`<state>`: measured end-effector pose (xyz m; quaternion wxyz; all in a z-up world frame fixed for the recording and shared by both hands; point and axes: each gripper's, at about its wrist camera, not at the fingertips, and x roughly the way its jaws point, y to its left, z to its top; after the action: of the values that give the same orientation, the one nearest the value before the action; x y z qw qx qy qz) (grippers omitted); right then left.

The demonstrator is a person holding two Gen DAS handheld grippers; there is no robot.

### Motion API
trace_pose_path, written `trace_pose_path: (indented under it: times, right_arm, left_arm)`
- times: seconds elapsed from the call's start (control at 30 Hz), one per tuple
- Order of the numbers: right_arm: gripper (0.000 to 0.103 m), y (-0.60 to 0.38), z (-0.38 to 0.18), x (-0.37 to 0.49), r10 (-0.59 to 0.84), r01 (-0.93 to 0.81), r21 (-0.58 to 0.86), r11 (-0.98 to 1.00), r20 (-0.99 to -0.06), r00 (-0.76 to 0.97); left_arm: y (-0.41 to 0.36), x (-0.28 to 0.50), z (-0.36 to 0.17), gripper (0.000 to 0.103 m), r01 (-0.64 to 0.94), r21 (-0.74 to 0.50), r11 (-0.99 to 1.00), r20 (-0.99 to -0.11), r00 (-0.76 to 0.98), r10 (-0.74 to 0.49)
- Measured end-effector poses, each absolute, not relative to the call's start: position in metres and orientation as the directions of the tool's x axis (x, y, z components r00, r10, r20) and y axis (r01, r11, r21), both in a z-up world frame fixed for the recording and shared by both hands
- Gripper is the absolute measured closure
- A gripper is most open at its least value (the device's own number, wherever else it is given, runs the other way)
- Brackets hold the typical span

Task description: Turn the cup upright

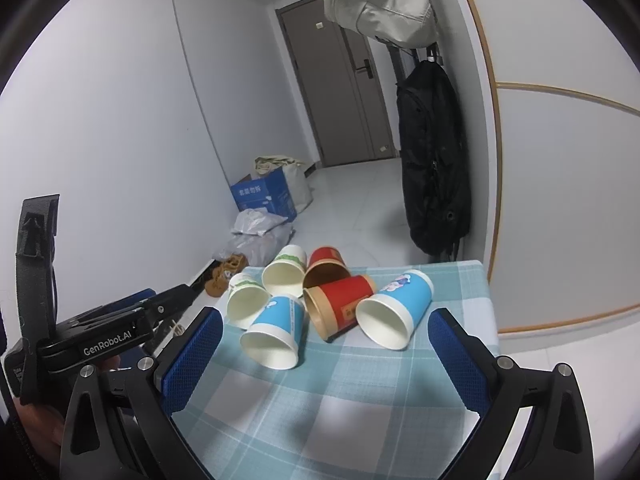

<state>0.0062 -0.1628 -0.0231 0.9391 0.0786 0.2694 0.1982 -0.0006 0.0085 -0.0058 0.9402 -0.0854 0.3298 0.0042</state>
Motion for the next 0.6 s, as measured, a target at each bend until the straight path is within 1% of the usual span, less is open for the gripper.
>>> trace_pose_path:
  times: [0.6]
  right_arm:
    - [0.0,-0.164,-0.0231,0.0069,0.419,-0.326,0.268,0.907,-0.477,0.773]
  left_arm:
    - [0.0071,-0.0017,-0.0073,0.035,-0.048,-0.166,0.985,-0.62,0.782,-0.066]
